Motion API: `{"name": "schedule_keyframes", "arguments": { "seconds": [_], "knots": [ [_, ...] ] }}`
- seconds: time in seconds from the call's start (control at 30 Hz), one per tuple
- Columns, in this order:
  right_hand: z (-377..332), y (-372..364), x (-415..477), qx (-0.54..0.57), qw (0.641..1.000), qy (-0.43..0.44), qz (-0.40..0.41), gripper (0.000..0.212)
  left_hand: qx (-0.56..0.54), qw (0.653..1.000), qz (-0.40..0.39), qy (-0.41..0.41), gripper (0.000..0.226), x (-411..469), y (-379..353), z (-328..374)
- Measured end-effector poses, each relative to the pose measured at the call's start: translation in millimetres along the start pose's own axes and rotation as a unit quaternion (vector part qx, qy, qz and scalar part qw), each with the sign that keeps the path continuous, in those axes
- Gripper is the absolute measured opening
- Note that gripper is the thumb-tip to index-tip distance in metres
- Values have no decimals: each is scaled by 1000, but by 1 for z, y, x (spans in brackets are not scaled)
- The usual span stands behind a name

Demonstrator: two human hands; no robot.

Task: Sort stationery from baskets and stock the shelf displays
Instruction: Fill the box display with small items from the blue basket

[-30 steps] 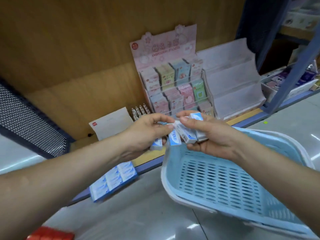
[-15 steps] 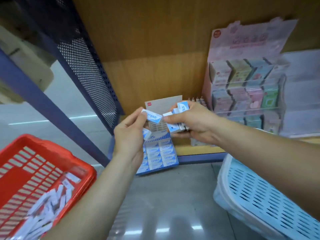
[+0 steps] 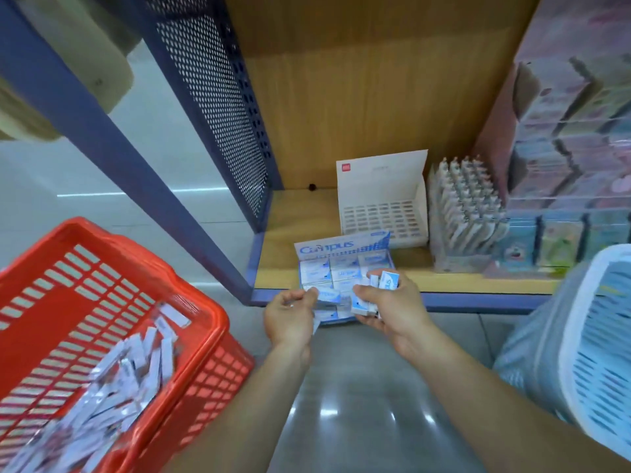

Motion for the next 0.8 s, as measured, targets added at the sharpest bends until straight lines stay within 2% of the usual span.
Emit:
{"name": "schedule_keyframes", "arguments": {
  "seconds": [0.2,0.4,0.5,0.57,0.63,0.8],
  "knots": [
    [9,8,20,12,1000,-9,24,30,94,994,5,-50,29,23,-12,-14],
    [16,-6,28,-28,998,-47,-39,34,247,956,-59,-144,28,32,-9,-8],
    [17,-9,30,-34,996,-56,-56,39,328,916,-141,-182,24,35,-11,-6],
    [16,-9,31,-41,997,-47,-45,42,378,878,-218,-199,43,34,-15,-7],
    [14,-8,32,-55,998,-28,-23,44,413,853,-240,-209,46,35,-17,-6],
    [12,-3,32,-30,999,-9,-5,44,396,868,-194,-227,32,40,-16,-3]
  ]
}}
Point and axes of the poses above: each hand's wrist, its own x-axis towards the middle knuckle, its own y-axis out of the back of the hand, z = x × y, the point moved 4 cm from there along x, towards the middle knuckle, and after that the axes turned 13 degrees about -y, right-handed, at the moved point
